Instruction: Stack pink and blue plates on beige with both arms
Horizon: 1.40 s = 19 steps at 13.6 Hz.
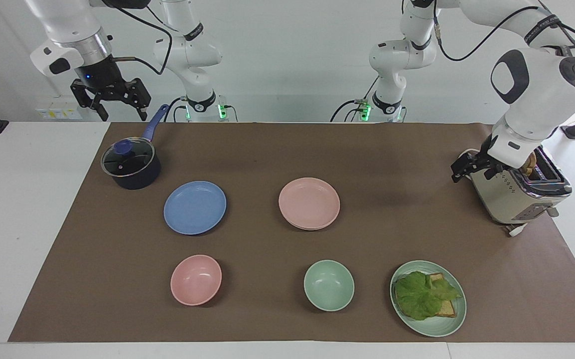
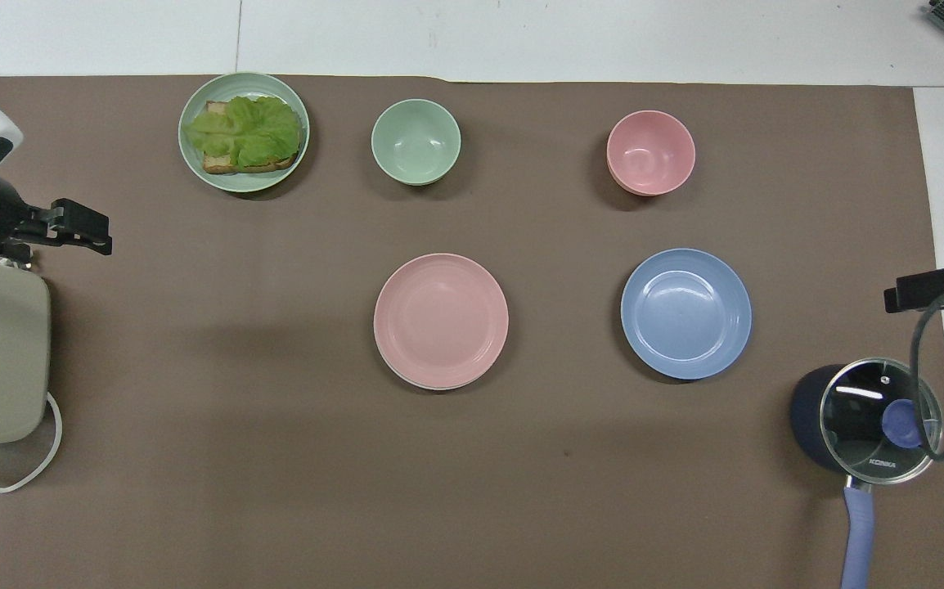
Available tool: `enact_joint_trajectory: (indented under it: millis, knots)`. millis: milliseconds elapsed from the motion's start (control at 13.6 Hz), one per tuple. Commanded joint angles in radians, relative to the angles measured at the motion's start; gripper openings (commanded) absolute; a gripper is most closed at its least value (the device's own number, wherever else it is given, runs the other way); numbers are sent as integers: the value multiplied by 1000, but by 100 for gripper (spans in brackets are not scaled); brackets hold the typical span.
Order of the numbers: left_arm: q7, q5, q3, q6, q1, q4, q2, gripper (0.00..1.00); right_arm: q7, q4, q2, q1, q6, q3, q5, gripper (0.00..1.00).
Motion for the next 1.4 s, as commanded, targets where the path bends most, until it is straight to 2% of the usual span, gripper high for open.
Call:
enact_joint_trajectory:
  millis: [0, 441, 1322]
  knots:
    - [15, 37, -10, -81, -14, 35, -32, 100, 2, -24, -24, -6, 3, 6, -3, 100]
    - [15, 20, -10, -140, -17, 26, -173, 100, 2, -24, -24, -6, 5, 6, -3, 100]
    - [9, 18, -4, -138, -3, 24, -173, 100, 2, -24, -24, -6, 3, 6, -3, 100]
